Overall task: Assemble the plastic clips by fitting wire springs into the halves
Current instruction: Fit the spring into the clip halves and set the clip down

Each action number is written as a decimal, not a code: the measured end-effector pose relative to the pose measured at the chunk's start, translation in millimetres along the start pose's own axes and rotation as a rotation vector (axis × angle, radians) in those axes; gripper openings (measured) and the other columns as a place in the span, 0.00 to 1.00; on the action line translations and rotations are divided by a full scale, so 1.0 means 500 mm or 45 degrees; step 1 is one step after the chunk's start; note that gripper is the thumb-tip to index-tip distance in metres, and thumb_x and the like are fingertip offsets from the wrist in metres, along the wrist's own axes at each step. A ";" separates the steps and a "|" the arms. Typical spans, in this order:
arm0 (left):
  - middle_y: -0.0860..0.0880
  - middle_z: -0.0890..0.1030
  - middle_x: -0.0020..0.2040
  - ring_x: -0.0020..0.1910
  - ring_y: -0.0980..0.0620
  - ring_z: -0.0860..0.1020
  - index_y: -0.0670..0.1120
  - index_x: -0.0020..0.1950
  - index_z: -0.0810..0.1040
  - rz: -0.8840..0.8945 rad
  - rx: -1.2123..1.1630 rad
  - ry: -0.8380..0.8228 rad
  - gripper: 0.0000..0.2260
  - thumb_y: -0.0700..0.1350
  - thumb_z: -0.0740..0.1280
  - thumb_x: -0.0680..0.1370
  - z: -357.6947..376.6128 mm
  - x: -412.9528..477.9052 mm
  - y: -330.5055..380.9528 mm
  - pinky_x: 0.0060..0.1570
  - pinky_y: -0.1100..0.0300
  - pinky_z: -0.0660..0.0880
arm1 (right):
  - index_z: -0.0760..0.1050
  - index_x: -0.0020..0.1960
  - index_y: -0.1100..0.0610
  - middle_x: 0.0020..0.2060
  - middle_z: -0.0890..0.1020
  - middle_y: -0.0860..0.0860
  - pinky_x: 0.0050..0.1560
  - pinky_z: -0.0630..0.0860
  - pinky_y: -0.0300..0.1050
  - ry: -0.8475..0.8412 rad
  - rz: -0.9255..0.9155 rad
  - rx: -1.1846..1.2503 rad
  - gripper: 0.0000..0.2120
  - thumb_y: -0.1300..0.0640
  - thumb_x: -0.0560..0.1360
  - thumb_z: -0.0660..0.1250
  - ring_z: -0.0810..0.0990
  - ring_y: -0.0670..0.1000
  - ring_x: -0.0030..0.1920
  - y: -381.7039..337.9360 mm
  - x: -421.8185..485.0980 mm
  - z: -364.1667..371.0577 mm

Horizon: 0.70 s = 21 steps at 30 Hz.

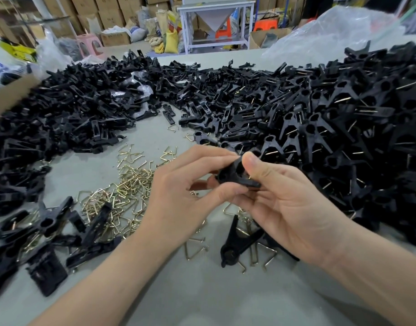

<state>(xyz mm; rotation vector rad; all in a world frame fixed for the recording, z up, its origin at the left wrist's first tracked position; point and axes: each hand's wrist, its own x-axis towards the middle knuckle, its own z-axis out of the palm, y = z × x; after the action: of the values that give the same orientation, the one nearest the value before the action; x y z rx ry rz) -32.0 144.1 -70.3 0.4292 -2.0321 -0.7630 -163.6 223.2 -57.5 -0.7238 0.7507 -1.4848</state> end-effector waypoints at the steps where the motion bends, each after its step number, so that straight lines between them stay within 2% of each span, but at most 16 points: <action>1: 0.52 0.81 0.53 0.53 0.55 0.80 0.48 0.54 0.80 0.018 0.014 -0.008 0.13 0.49 0.72 0.71 -0.001 0.001 0.001 0.43 0.62 0.80 | 0.79 0.49 0.70 0.49 0.82 0.67 0.53 0.80 0.45 -0.005 -0.010 -0.009 0.18 0.55 0.72 0.64 0.81 0.60 0.53 0.000 -0.001 0.002; 4: 0.52 0.80 0.53 0.52 0.57 0.79 0.46 0.54 0.80 0.074 0.069 -0.037 0.14 0.49 0.72 0.71 -0.003 0.001 0.004 0.43 0.66 0.79 | 0.75 0.52 0.75 0.53 0.77 0.73 0.55 0.79 0.46 -0.031 -0.029 -0.009 0.20 0.57 0.73 0.64 0.80 0.62 0.53 0.001 -0.004 0.007; 7: 0.52 0.80 0.52 0.51 0.58 0.79 0.43 0.54 0.81 0.073 0.110 -0.024 0.13 0.48 0.70 0.73 -0.001 0.002 0.009 0.44 0.70 0.76 | 0.79 0.49 0.72 0.49 0.81 0.68 0.53 0.80 0.45 -0.055 0.019 0.071 0.17 0.56 0.73 0.65 0.81 0.60 0.54 -0.003 -0.003 0.005; 11: 0.54 0.79 0.54 0.53 0.60 0.78 0.45 0.55 0.80 0.045 0.156 0.007 0.11 0.47 0.67 0.75 0.001 0.002 0.010 0.45 0.71 0.76 | 0.83 0.50 0.64 0.51 0.82 0.65 0.50 0.80 0.45 -0.056 0.175 0.142 0.16 0.52 0.68 0.71 0.81 0.60 0.56 -0.021 0.004 -0.011; 14: 0.54 0.82 0.51 0.48 0.61 0.79 0.44 0.56 0.81 0.049 0.301 0.016 0.13 0.49 0.68 0.75 -0.002 0.002 0.004 0.45 0.68 0.78 | 0.76 0.52 0.67 0.43 0.84 0.62 0.45 0.82 0.44 0.045 0.156 -0.095 0.18 0.56 0.68 0.71 0.84 0.57 0.46 -0.034 0.009 -0.026; 17: 0.56 0.84 0.41 0.37 0.60 0.81 0.49 0.54 0.82 -0.012 0.329 0.082 0.12 0.51 0.71 0.73 -0.005 0.003 0.001 0.40 0.59 0.80 | 0.76 0.43 0.65 0.38 0.84 0.61 0.41 0.82 0.43 0.131 0.040 -0.361 0.11 0.58 0.66 0.68 0.85 0.56 0.40 -0.041 0.011 -0.036; 18: 0.56 0.84 0.39 0.36 0.60 0.82 0.52 0.54 0.82 -0.052 0.271 0.092 0.12 0.51 0.73 0.72 -0.004 0.003 0.002 0.40 0.59 0.80 | 0.76 0.42 0.64 0.37 0.84 0.60 0.39 0.82 0.43 0.141 0.008 -0.394 0.09 0.58 0.66 0.68 0.85 0.55 0.39 -0.043 0.011 -0.038; 21: 0.58 0.85 0.43 0.39 0.58 0.83 0.57 0.57 0.80 -0.122 0.131 0.068 0.15 0.47 0.73 0.71 -0.002 0.001 0.004 0.44 0.62 0.80 | 0.76 0.40 0.64 0.37 0.83 0.59 0.36 0.80 0.43 0.175 -0.027 -0.415 0.08 0.58 0.67 0.67 0.83 0.54 0.37 -0.043 0.011 -0.042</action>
<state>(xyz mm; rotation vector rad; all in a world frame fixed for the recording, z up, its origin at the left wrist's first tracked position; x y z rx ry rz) -31.6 144.9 -68.6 0.6029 -2.0179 -0.6989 -193.6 219.2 -52.5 -0.8812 1.1093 -1.4578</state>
